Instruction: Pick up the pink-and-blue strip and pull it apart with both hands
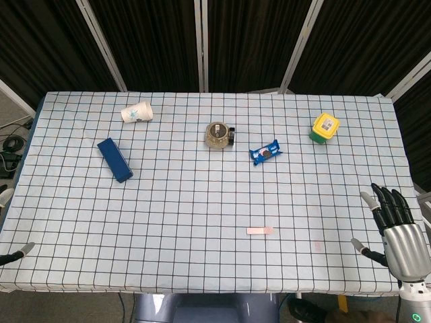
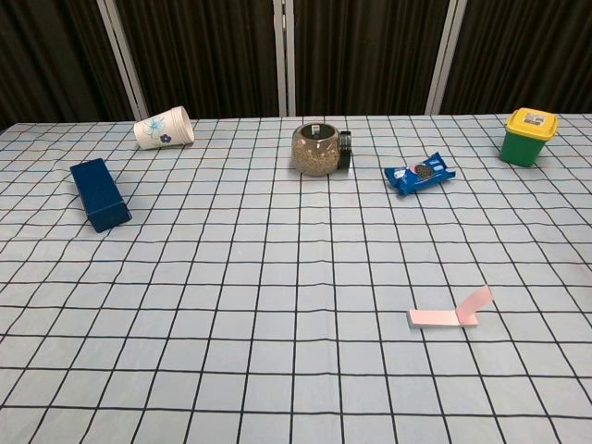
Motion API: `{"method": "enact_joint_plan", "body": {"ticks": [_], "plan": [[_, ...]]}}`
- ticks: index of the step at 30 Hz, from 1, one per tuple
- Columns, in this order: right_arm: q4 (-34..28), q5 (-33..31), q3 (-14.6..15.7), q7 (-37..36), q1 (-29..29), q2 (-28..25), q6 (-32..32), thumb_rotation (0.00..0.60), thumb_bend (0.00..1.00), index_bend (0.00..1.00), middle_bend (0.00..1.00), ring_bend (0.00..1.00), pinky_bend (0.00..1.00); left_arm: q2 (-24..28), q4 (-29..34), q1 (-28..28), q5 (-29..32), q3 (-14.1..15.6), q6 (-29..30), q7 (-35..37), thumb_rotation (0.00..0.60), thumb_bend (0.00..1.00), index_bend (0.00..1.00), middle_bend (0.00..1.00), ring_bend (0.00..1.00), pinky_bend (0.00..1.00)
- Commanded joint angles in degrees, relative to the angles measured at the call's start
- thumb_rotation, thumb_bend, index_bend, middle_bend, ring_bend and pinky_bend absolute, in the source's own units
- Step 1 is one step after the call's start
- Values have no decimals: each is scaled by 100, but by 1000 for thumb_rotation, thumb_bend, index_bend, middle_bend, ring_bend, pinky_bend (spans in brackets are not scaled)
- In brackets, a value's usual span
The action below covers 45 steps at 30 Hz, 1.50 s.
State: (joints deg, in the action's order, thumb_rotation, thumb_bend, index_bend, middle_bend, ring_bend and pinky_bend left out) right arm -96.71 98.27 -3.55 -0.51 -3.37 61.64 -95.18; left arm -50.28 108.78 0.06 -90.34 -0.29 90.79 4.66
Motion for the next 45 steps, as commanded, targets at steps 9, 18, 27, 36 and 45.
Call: {"method": "enact_joint_plan", "body": {"ticks": [9,18,27,36,45], "plan": [[167,241,233,-299,-263,18,561,600,0,153,0,0,0,-36,50,-24,51,-7,-70,1,600,0,0,0,0,0],[1263,1298,444,-680,-1406,427,1725,600,72,382,37,0,0,-204,29,-217,312,-91,-421,-362,600,0,0,0,0,0],[2588,1936,445,-1176,-2251,1456,1871,600,228,449,98,0,0,-352,-16,-362,745,-205,-700,-667,600,0,0,0,0,0],[3528,2246,585,-1097,-2757,2166,1888,600,249,464,110,0,0,-441,-41,-458,954,-246,-872,-848,600,0,0,0,0,0],[4268,2303,825,-1002,-2948,2599,1866,600,250,464,109,0,0,-475,-50,-477,1002,-244,-901,-905,600,0,0,0,0,0]]}}
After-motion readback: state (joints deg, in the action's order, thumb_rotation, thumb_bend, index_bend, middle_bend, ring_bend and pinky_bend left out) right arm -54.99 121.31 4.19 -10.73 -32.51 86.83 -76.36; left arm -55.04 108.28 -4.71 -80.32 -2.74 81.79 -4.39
